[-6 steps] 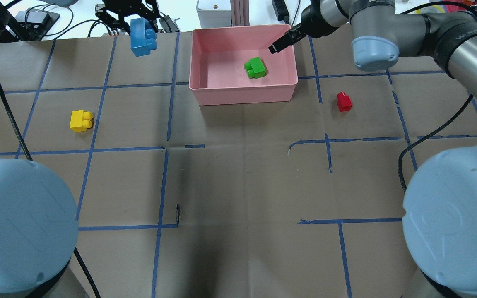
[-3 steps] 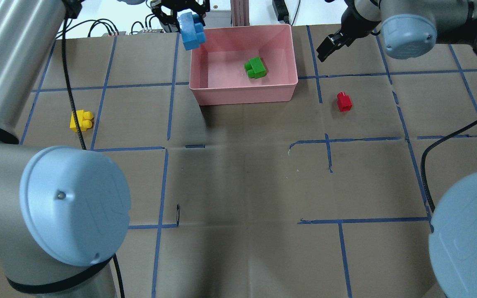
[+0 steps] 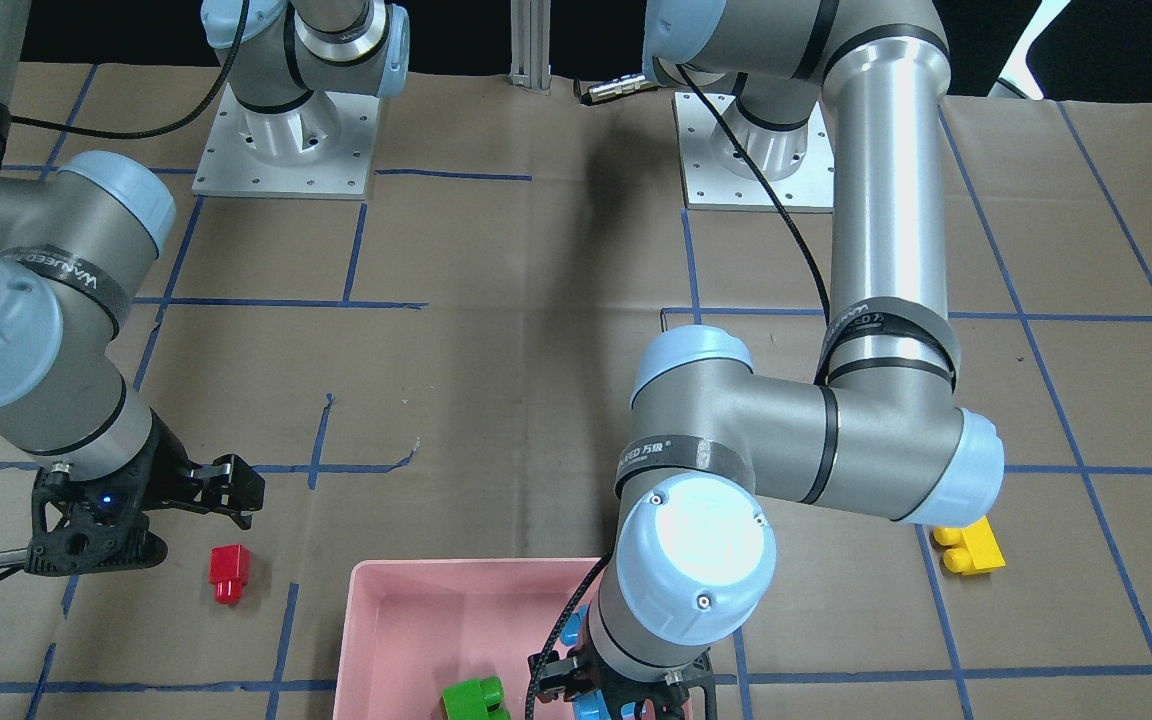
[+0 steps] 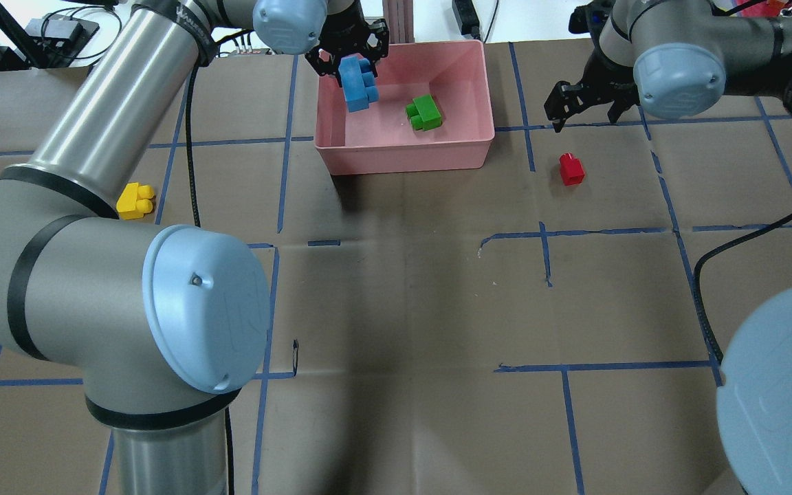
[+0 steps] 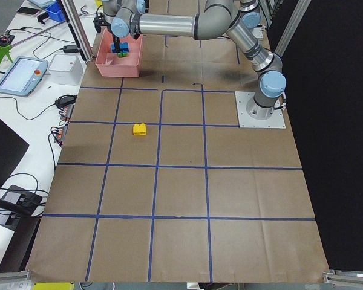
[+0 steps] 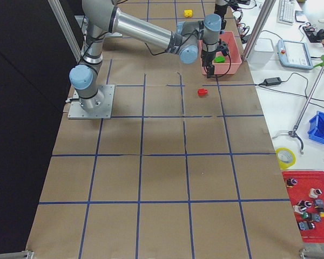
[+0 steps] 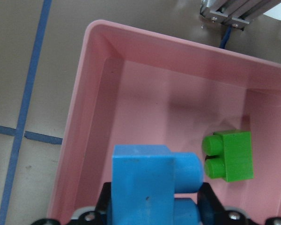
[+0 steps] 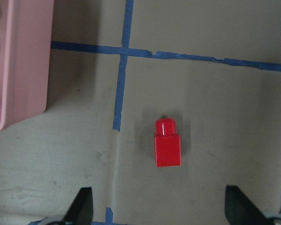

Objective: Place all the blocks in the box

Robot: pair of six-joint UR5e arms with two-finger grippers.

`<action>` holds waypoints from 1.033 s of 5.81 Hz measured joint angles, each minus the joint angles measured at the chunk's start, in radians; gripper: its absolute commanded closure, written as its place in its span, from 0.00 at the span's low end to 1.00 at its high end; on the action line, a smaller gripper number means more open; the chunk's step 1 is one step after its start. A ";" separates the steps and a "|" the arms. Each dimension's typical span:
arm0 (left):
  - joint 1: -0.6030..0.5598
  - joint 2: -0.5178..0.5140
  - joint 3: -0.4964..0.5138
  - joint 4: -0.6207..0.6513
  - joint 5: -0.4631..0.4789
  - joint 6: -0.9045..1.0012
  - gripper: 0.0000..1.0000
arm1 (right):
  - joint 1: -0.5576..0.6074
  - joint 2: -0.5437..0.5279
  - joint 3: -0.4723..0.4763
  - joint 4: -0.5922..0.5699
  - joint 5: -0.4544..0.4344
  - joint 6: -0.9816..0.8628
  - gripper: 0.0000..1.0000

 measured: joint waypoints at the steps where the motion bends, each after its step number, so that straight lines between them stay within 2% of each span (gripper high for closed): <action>1: -0.004 -0.007 0.000 0.009 -0.003 -0.011 0.01 | 0.000 0.030 0.018 -0.050 -0.008 0.043 0.04; 3: 0.003 0.035 0.002 -0.003 -0.009 -0.015 0.01 | 0.000 0.103 0.033 -0.169 -0.010 0.058 0.07; 5: 0.064 0.177 -0.014 -0.157 -0.005 0.057 0.01 | 0.000 0.141 0.084 -0.246 -0.018 0.050 0.10; 6: 0.120 0.247 -0.033 -0.254 0.002 0.163 0.01 | -0.001 0.145 0.105 -0.268 -0.040 0.046 0.19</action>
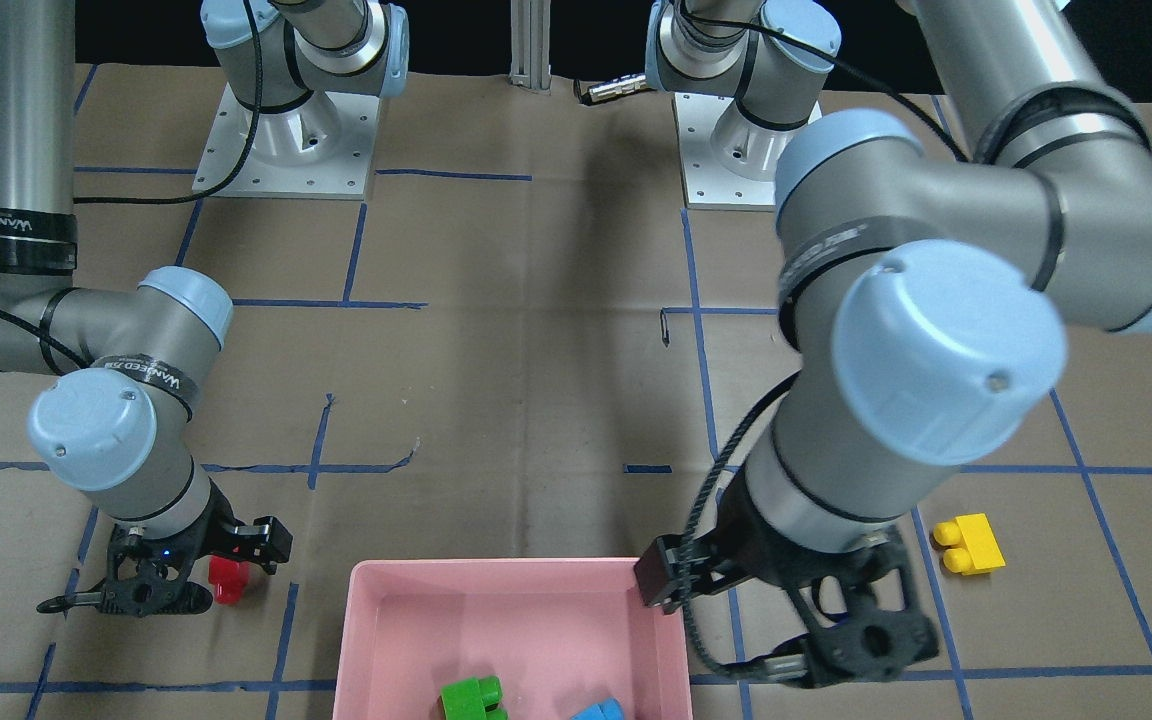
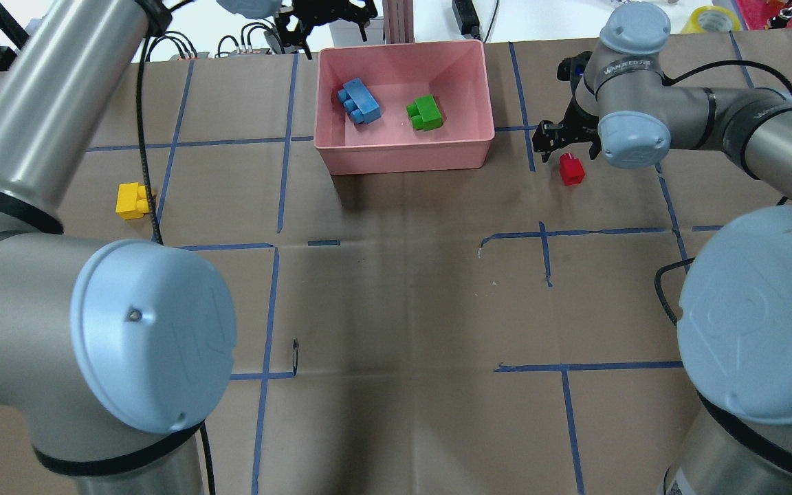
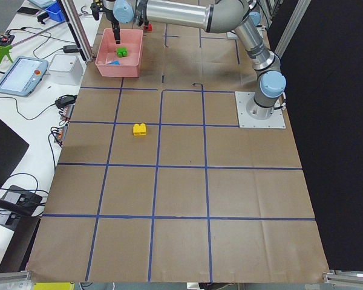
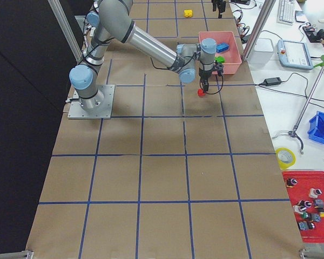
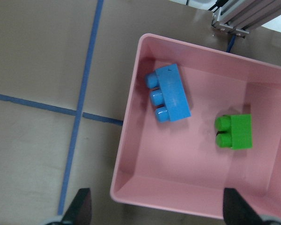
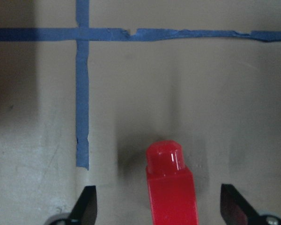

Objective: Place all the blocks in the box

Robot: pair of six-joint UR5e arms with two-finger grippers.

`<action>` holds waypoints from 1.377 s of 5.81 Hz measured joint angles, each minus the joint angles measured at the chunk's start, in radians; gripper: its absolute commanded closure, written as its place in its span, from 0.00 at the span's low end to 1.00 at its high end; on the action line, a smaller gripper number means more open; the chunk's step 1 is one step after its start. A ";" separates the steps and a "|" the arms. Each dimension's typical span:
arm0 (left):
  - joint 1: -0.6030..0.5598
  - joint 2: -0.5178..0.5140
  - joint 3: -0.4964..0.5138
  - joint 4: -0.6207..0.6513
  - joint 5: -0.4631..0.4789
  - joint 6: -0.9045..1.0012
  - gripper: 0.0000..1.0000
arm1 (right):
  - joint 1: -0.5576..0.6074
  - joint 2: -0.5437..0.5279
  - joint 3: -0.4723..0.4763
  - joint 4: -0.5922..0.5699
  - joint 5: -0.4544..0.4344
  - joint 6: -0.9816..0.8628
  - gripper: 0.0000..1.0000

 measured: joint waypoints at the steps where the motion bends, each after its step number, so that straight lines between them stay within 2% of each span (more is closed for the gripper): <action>1: 0.072 0.055 -0.037 -0.053 0.004 0.125 0.01 | 0.000 0.001 0.009 -0.008 -0.023 -0.002 0.22; 3: 0.203 0.126 -0.132 -0.074 0.029 0.327 0.01 | 0.001 0.006 0.013 -0.010 -0.048 -0.004 0.22; 4: 0.252 0.144 -0.164 -0.073 0.044 0.390 0.01 | 0.002 0.008 0.014 -0.010 -0.052 -0.003 0.32; 5: 0.312 0.151 -0.187 -0.071 0.052 0.465 0.01 | 0.002 0.009 0.014 -0.010 -0.053 -0.003 0.70; 6: 0.388 0.152 -0.216 -0.068 0.052 0.556 0.01 | 0.002 0.008 0.014 -0.010 -0.053 -0.002 0.94; 8: 0.469 0.144 -0.330 0.027 0.053 0.635 0.01 | 0.004 0.000 0.013 -0.008 -0.052 0.004 0.96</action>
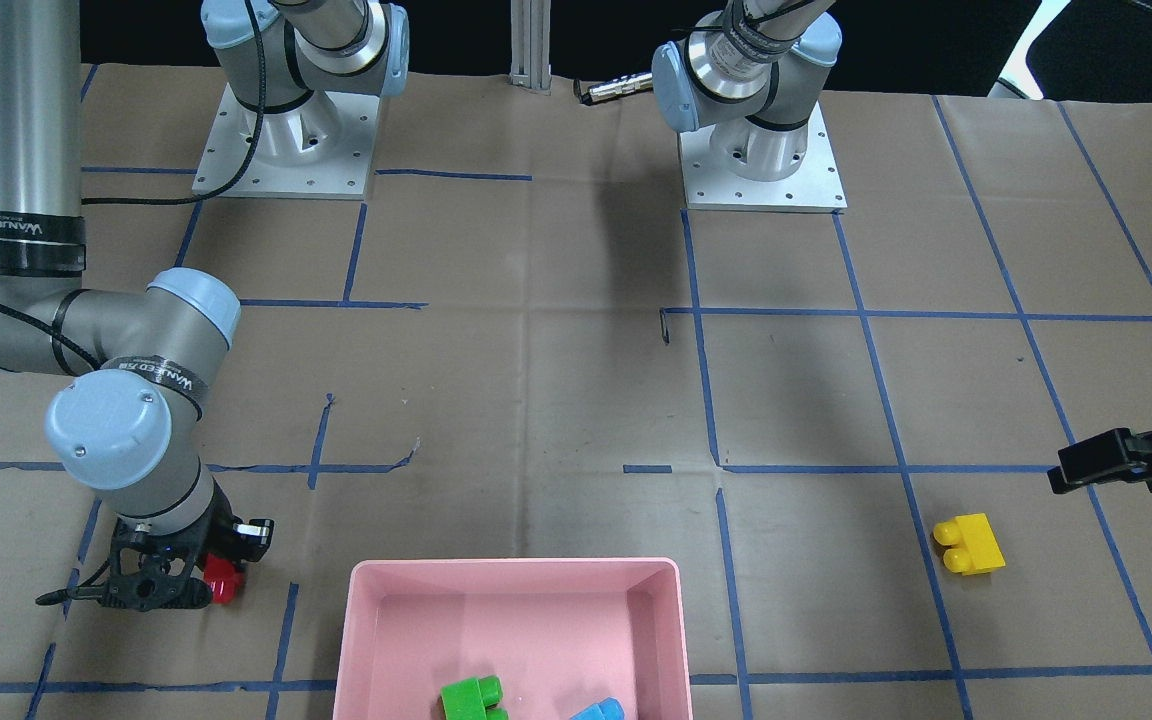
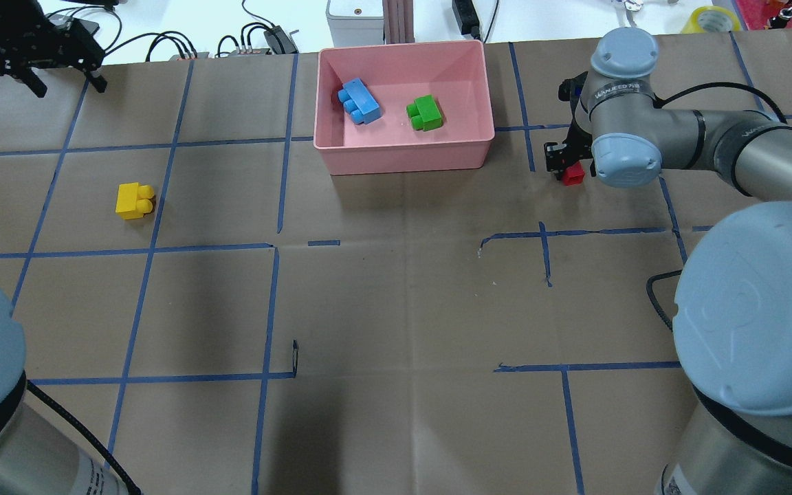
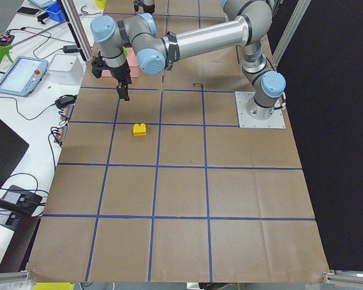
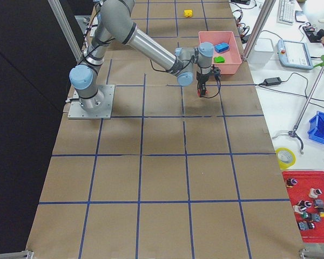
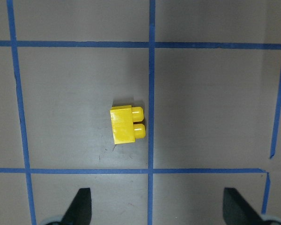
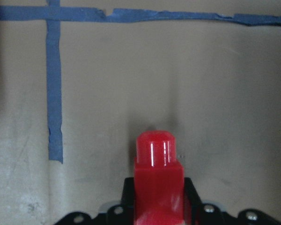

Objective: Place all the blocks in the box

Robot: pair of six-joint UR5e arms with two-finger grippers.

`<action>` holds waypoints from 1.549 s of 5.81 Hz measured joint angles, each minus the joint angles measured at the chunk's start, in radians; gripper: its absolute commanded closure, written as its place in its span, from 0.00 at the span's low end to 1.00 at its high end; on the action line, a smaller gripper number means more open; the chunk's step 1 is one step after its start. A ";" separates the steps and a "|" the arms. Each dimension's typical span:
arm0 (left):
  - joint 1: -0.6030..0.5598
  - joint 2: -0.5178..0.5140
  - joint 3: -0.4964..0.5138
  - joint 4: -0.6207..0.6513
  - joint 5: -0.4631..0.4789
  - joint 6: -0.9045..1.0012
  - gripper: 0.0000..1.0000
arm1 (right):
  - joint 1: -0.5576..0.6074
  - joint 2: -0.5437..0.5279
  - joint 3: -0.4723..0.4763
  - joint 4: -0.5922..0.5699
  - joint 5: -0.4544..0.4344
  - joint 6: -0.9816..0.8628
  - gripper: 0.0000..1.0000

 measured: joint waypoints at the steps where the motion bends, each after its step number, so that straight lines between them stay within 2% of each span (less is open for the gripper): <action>1: 0.009 -0.004 -0.104 0.128 0.001 0.003 0.01 | 0.000 -0.011 -0.005 0.000 -0.001 -0.003 0.95; 3: 0.016 -0.019 -0.324 0.453 0.001 0.001 0.01 | 0.000 -0.067 -0.049 0.018 0.005 -0.062 0.95; 4: 0.016 -0.036 -0.380 0.534 0.000 -0.013 0.01 | 0.001 -0.102 -0.112 0.056 0.047 -0.167 0.95; 5: 0.017 -0.063 -0.399 0.573 0.000 -0.034 0.01 | 0.010 -0.117 -0.185 0.112 0.181 -0.261 0.96; 6: 0.017 -0.087 -0.404 0.598 -0.002 -0.048 0.01 | 0.037 -0.099 -0.251 0.134 0.353 -0.298 0.95; 7: 0.017 -0.106 -0.405 0.612 -0.003 -0.054 0.01 | 0.085 -0.038 -0.324 0.084 0.451 -0.311 0.95; 8: 0.017 -0.121 -0.406 0.622 -0.003 -0.056 0.07 | 0.138 0.051 -0.423 0.018 0.482 -0.313 0.94; 9: 0.017 -0.129 -0.410 0.630 -0.004 -0.057 0.29 | 0.190 0.141 -0.533 -0.010 0.485 -0.309 0.88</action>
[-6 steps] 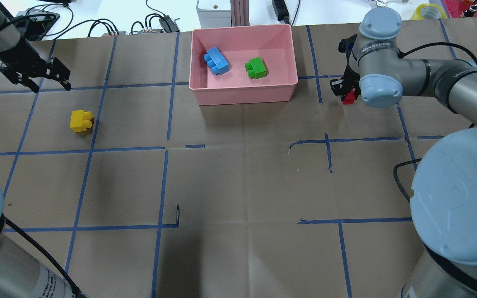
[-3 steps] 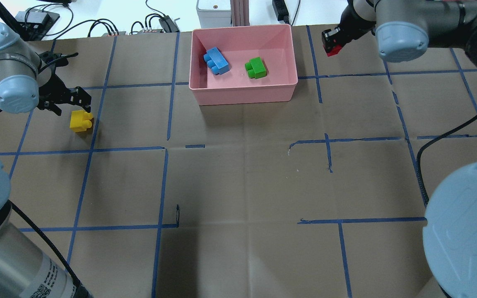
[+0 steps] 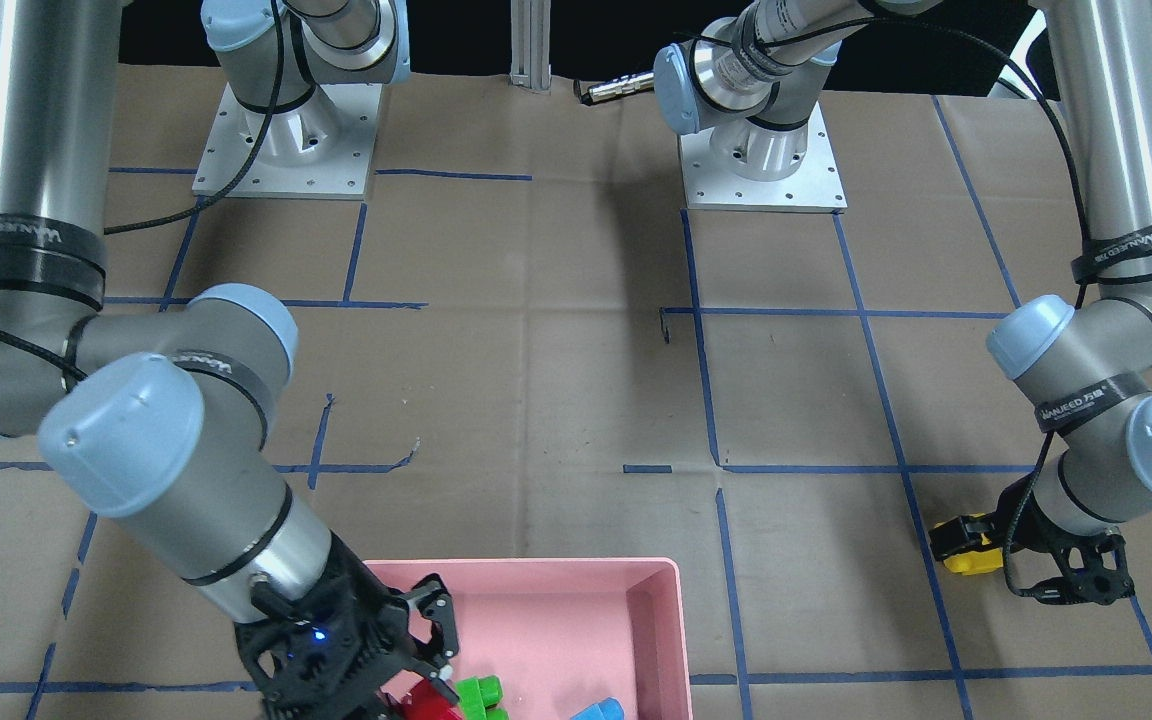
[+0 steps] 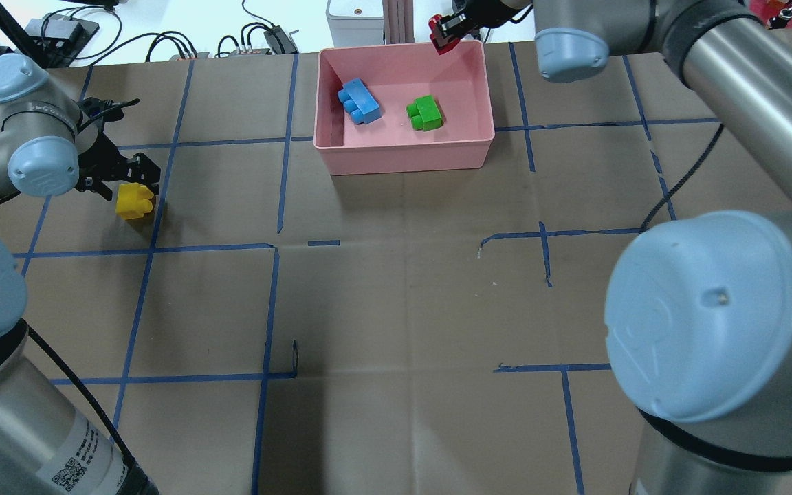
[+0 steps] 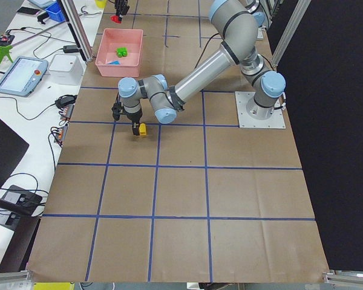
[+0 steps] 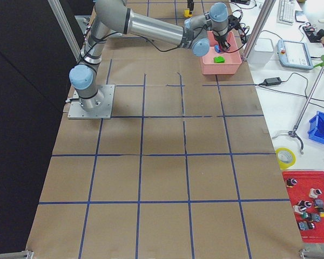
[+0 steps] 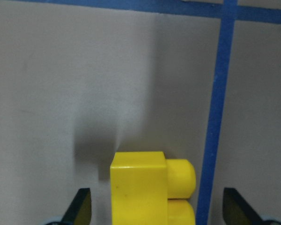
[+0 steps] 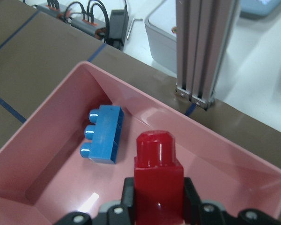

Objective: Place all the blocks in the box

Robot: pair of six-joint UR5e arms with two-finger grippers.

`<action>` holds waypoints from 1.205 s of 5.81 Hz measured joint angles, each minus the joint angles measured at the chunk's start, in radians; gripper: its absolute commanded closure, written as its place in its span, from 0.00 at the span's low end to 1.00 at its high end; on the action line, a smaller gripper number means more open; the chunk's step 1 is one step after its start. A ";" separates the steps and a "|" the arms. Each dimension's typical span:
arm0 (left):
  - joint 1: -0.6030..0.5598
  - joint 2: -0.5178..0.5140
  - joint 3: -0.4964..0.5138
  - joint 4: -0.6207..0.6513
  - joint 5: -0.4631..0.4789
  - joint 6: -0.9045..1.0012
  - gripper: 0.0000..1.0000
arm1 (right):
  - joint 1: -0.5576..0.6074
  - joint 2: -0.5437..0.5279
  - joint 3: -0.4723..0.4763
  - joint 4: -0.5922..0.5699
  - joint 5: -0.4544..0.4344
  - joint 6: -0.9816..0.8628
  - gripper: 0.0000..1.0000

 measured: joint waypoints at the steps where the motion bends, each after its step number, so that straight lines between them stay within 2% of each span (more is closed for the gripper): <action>1: 0.001 -0.003 -0.004 0.003 0.000 0.000 0.54 | 0.035 0.056 -0.071 -0.008 -0.005 0.006 0.01; 2: 0.002 -0.003 -0.007 0.003 0.000 0.001 0.74 | 0.049 0.074 -0.095 -0.005 -0.010 0.006 0.00; 3: 0.003 -0.001 -0.004 -0.001 0.001 0.002 0.85 | 0.053 0.073 -0.098 0.014 -0.015 0.003 0.00; 4: 0.003 0.011 0.016 -0.028 0.002 0.002 0.87 | 0.051 0.063 -0.104 0.106 -0.019 0.004 0.00; 5: 0.001 0.038 0.062 -0.104 0.003 0.003 0.87 | 0.045 0.041 -0.117 0.243 -0.060 0.007 0.00; 7: -0.005 0.096 0.270 -0.419 0.000 0.003 0.87 | 0.025 -0.056 -0.126 0.480 -0.186 0.010 0.00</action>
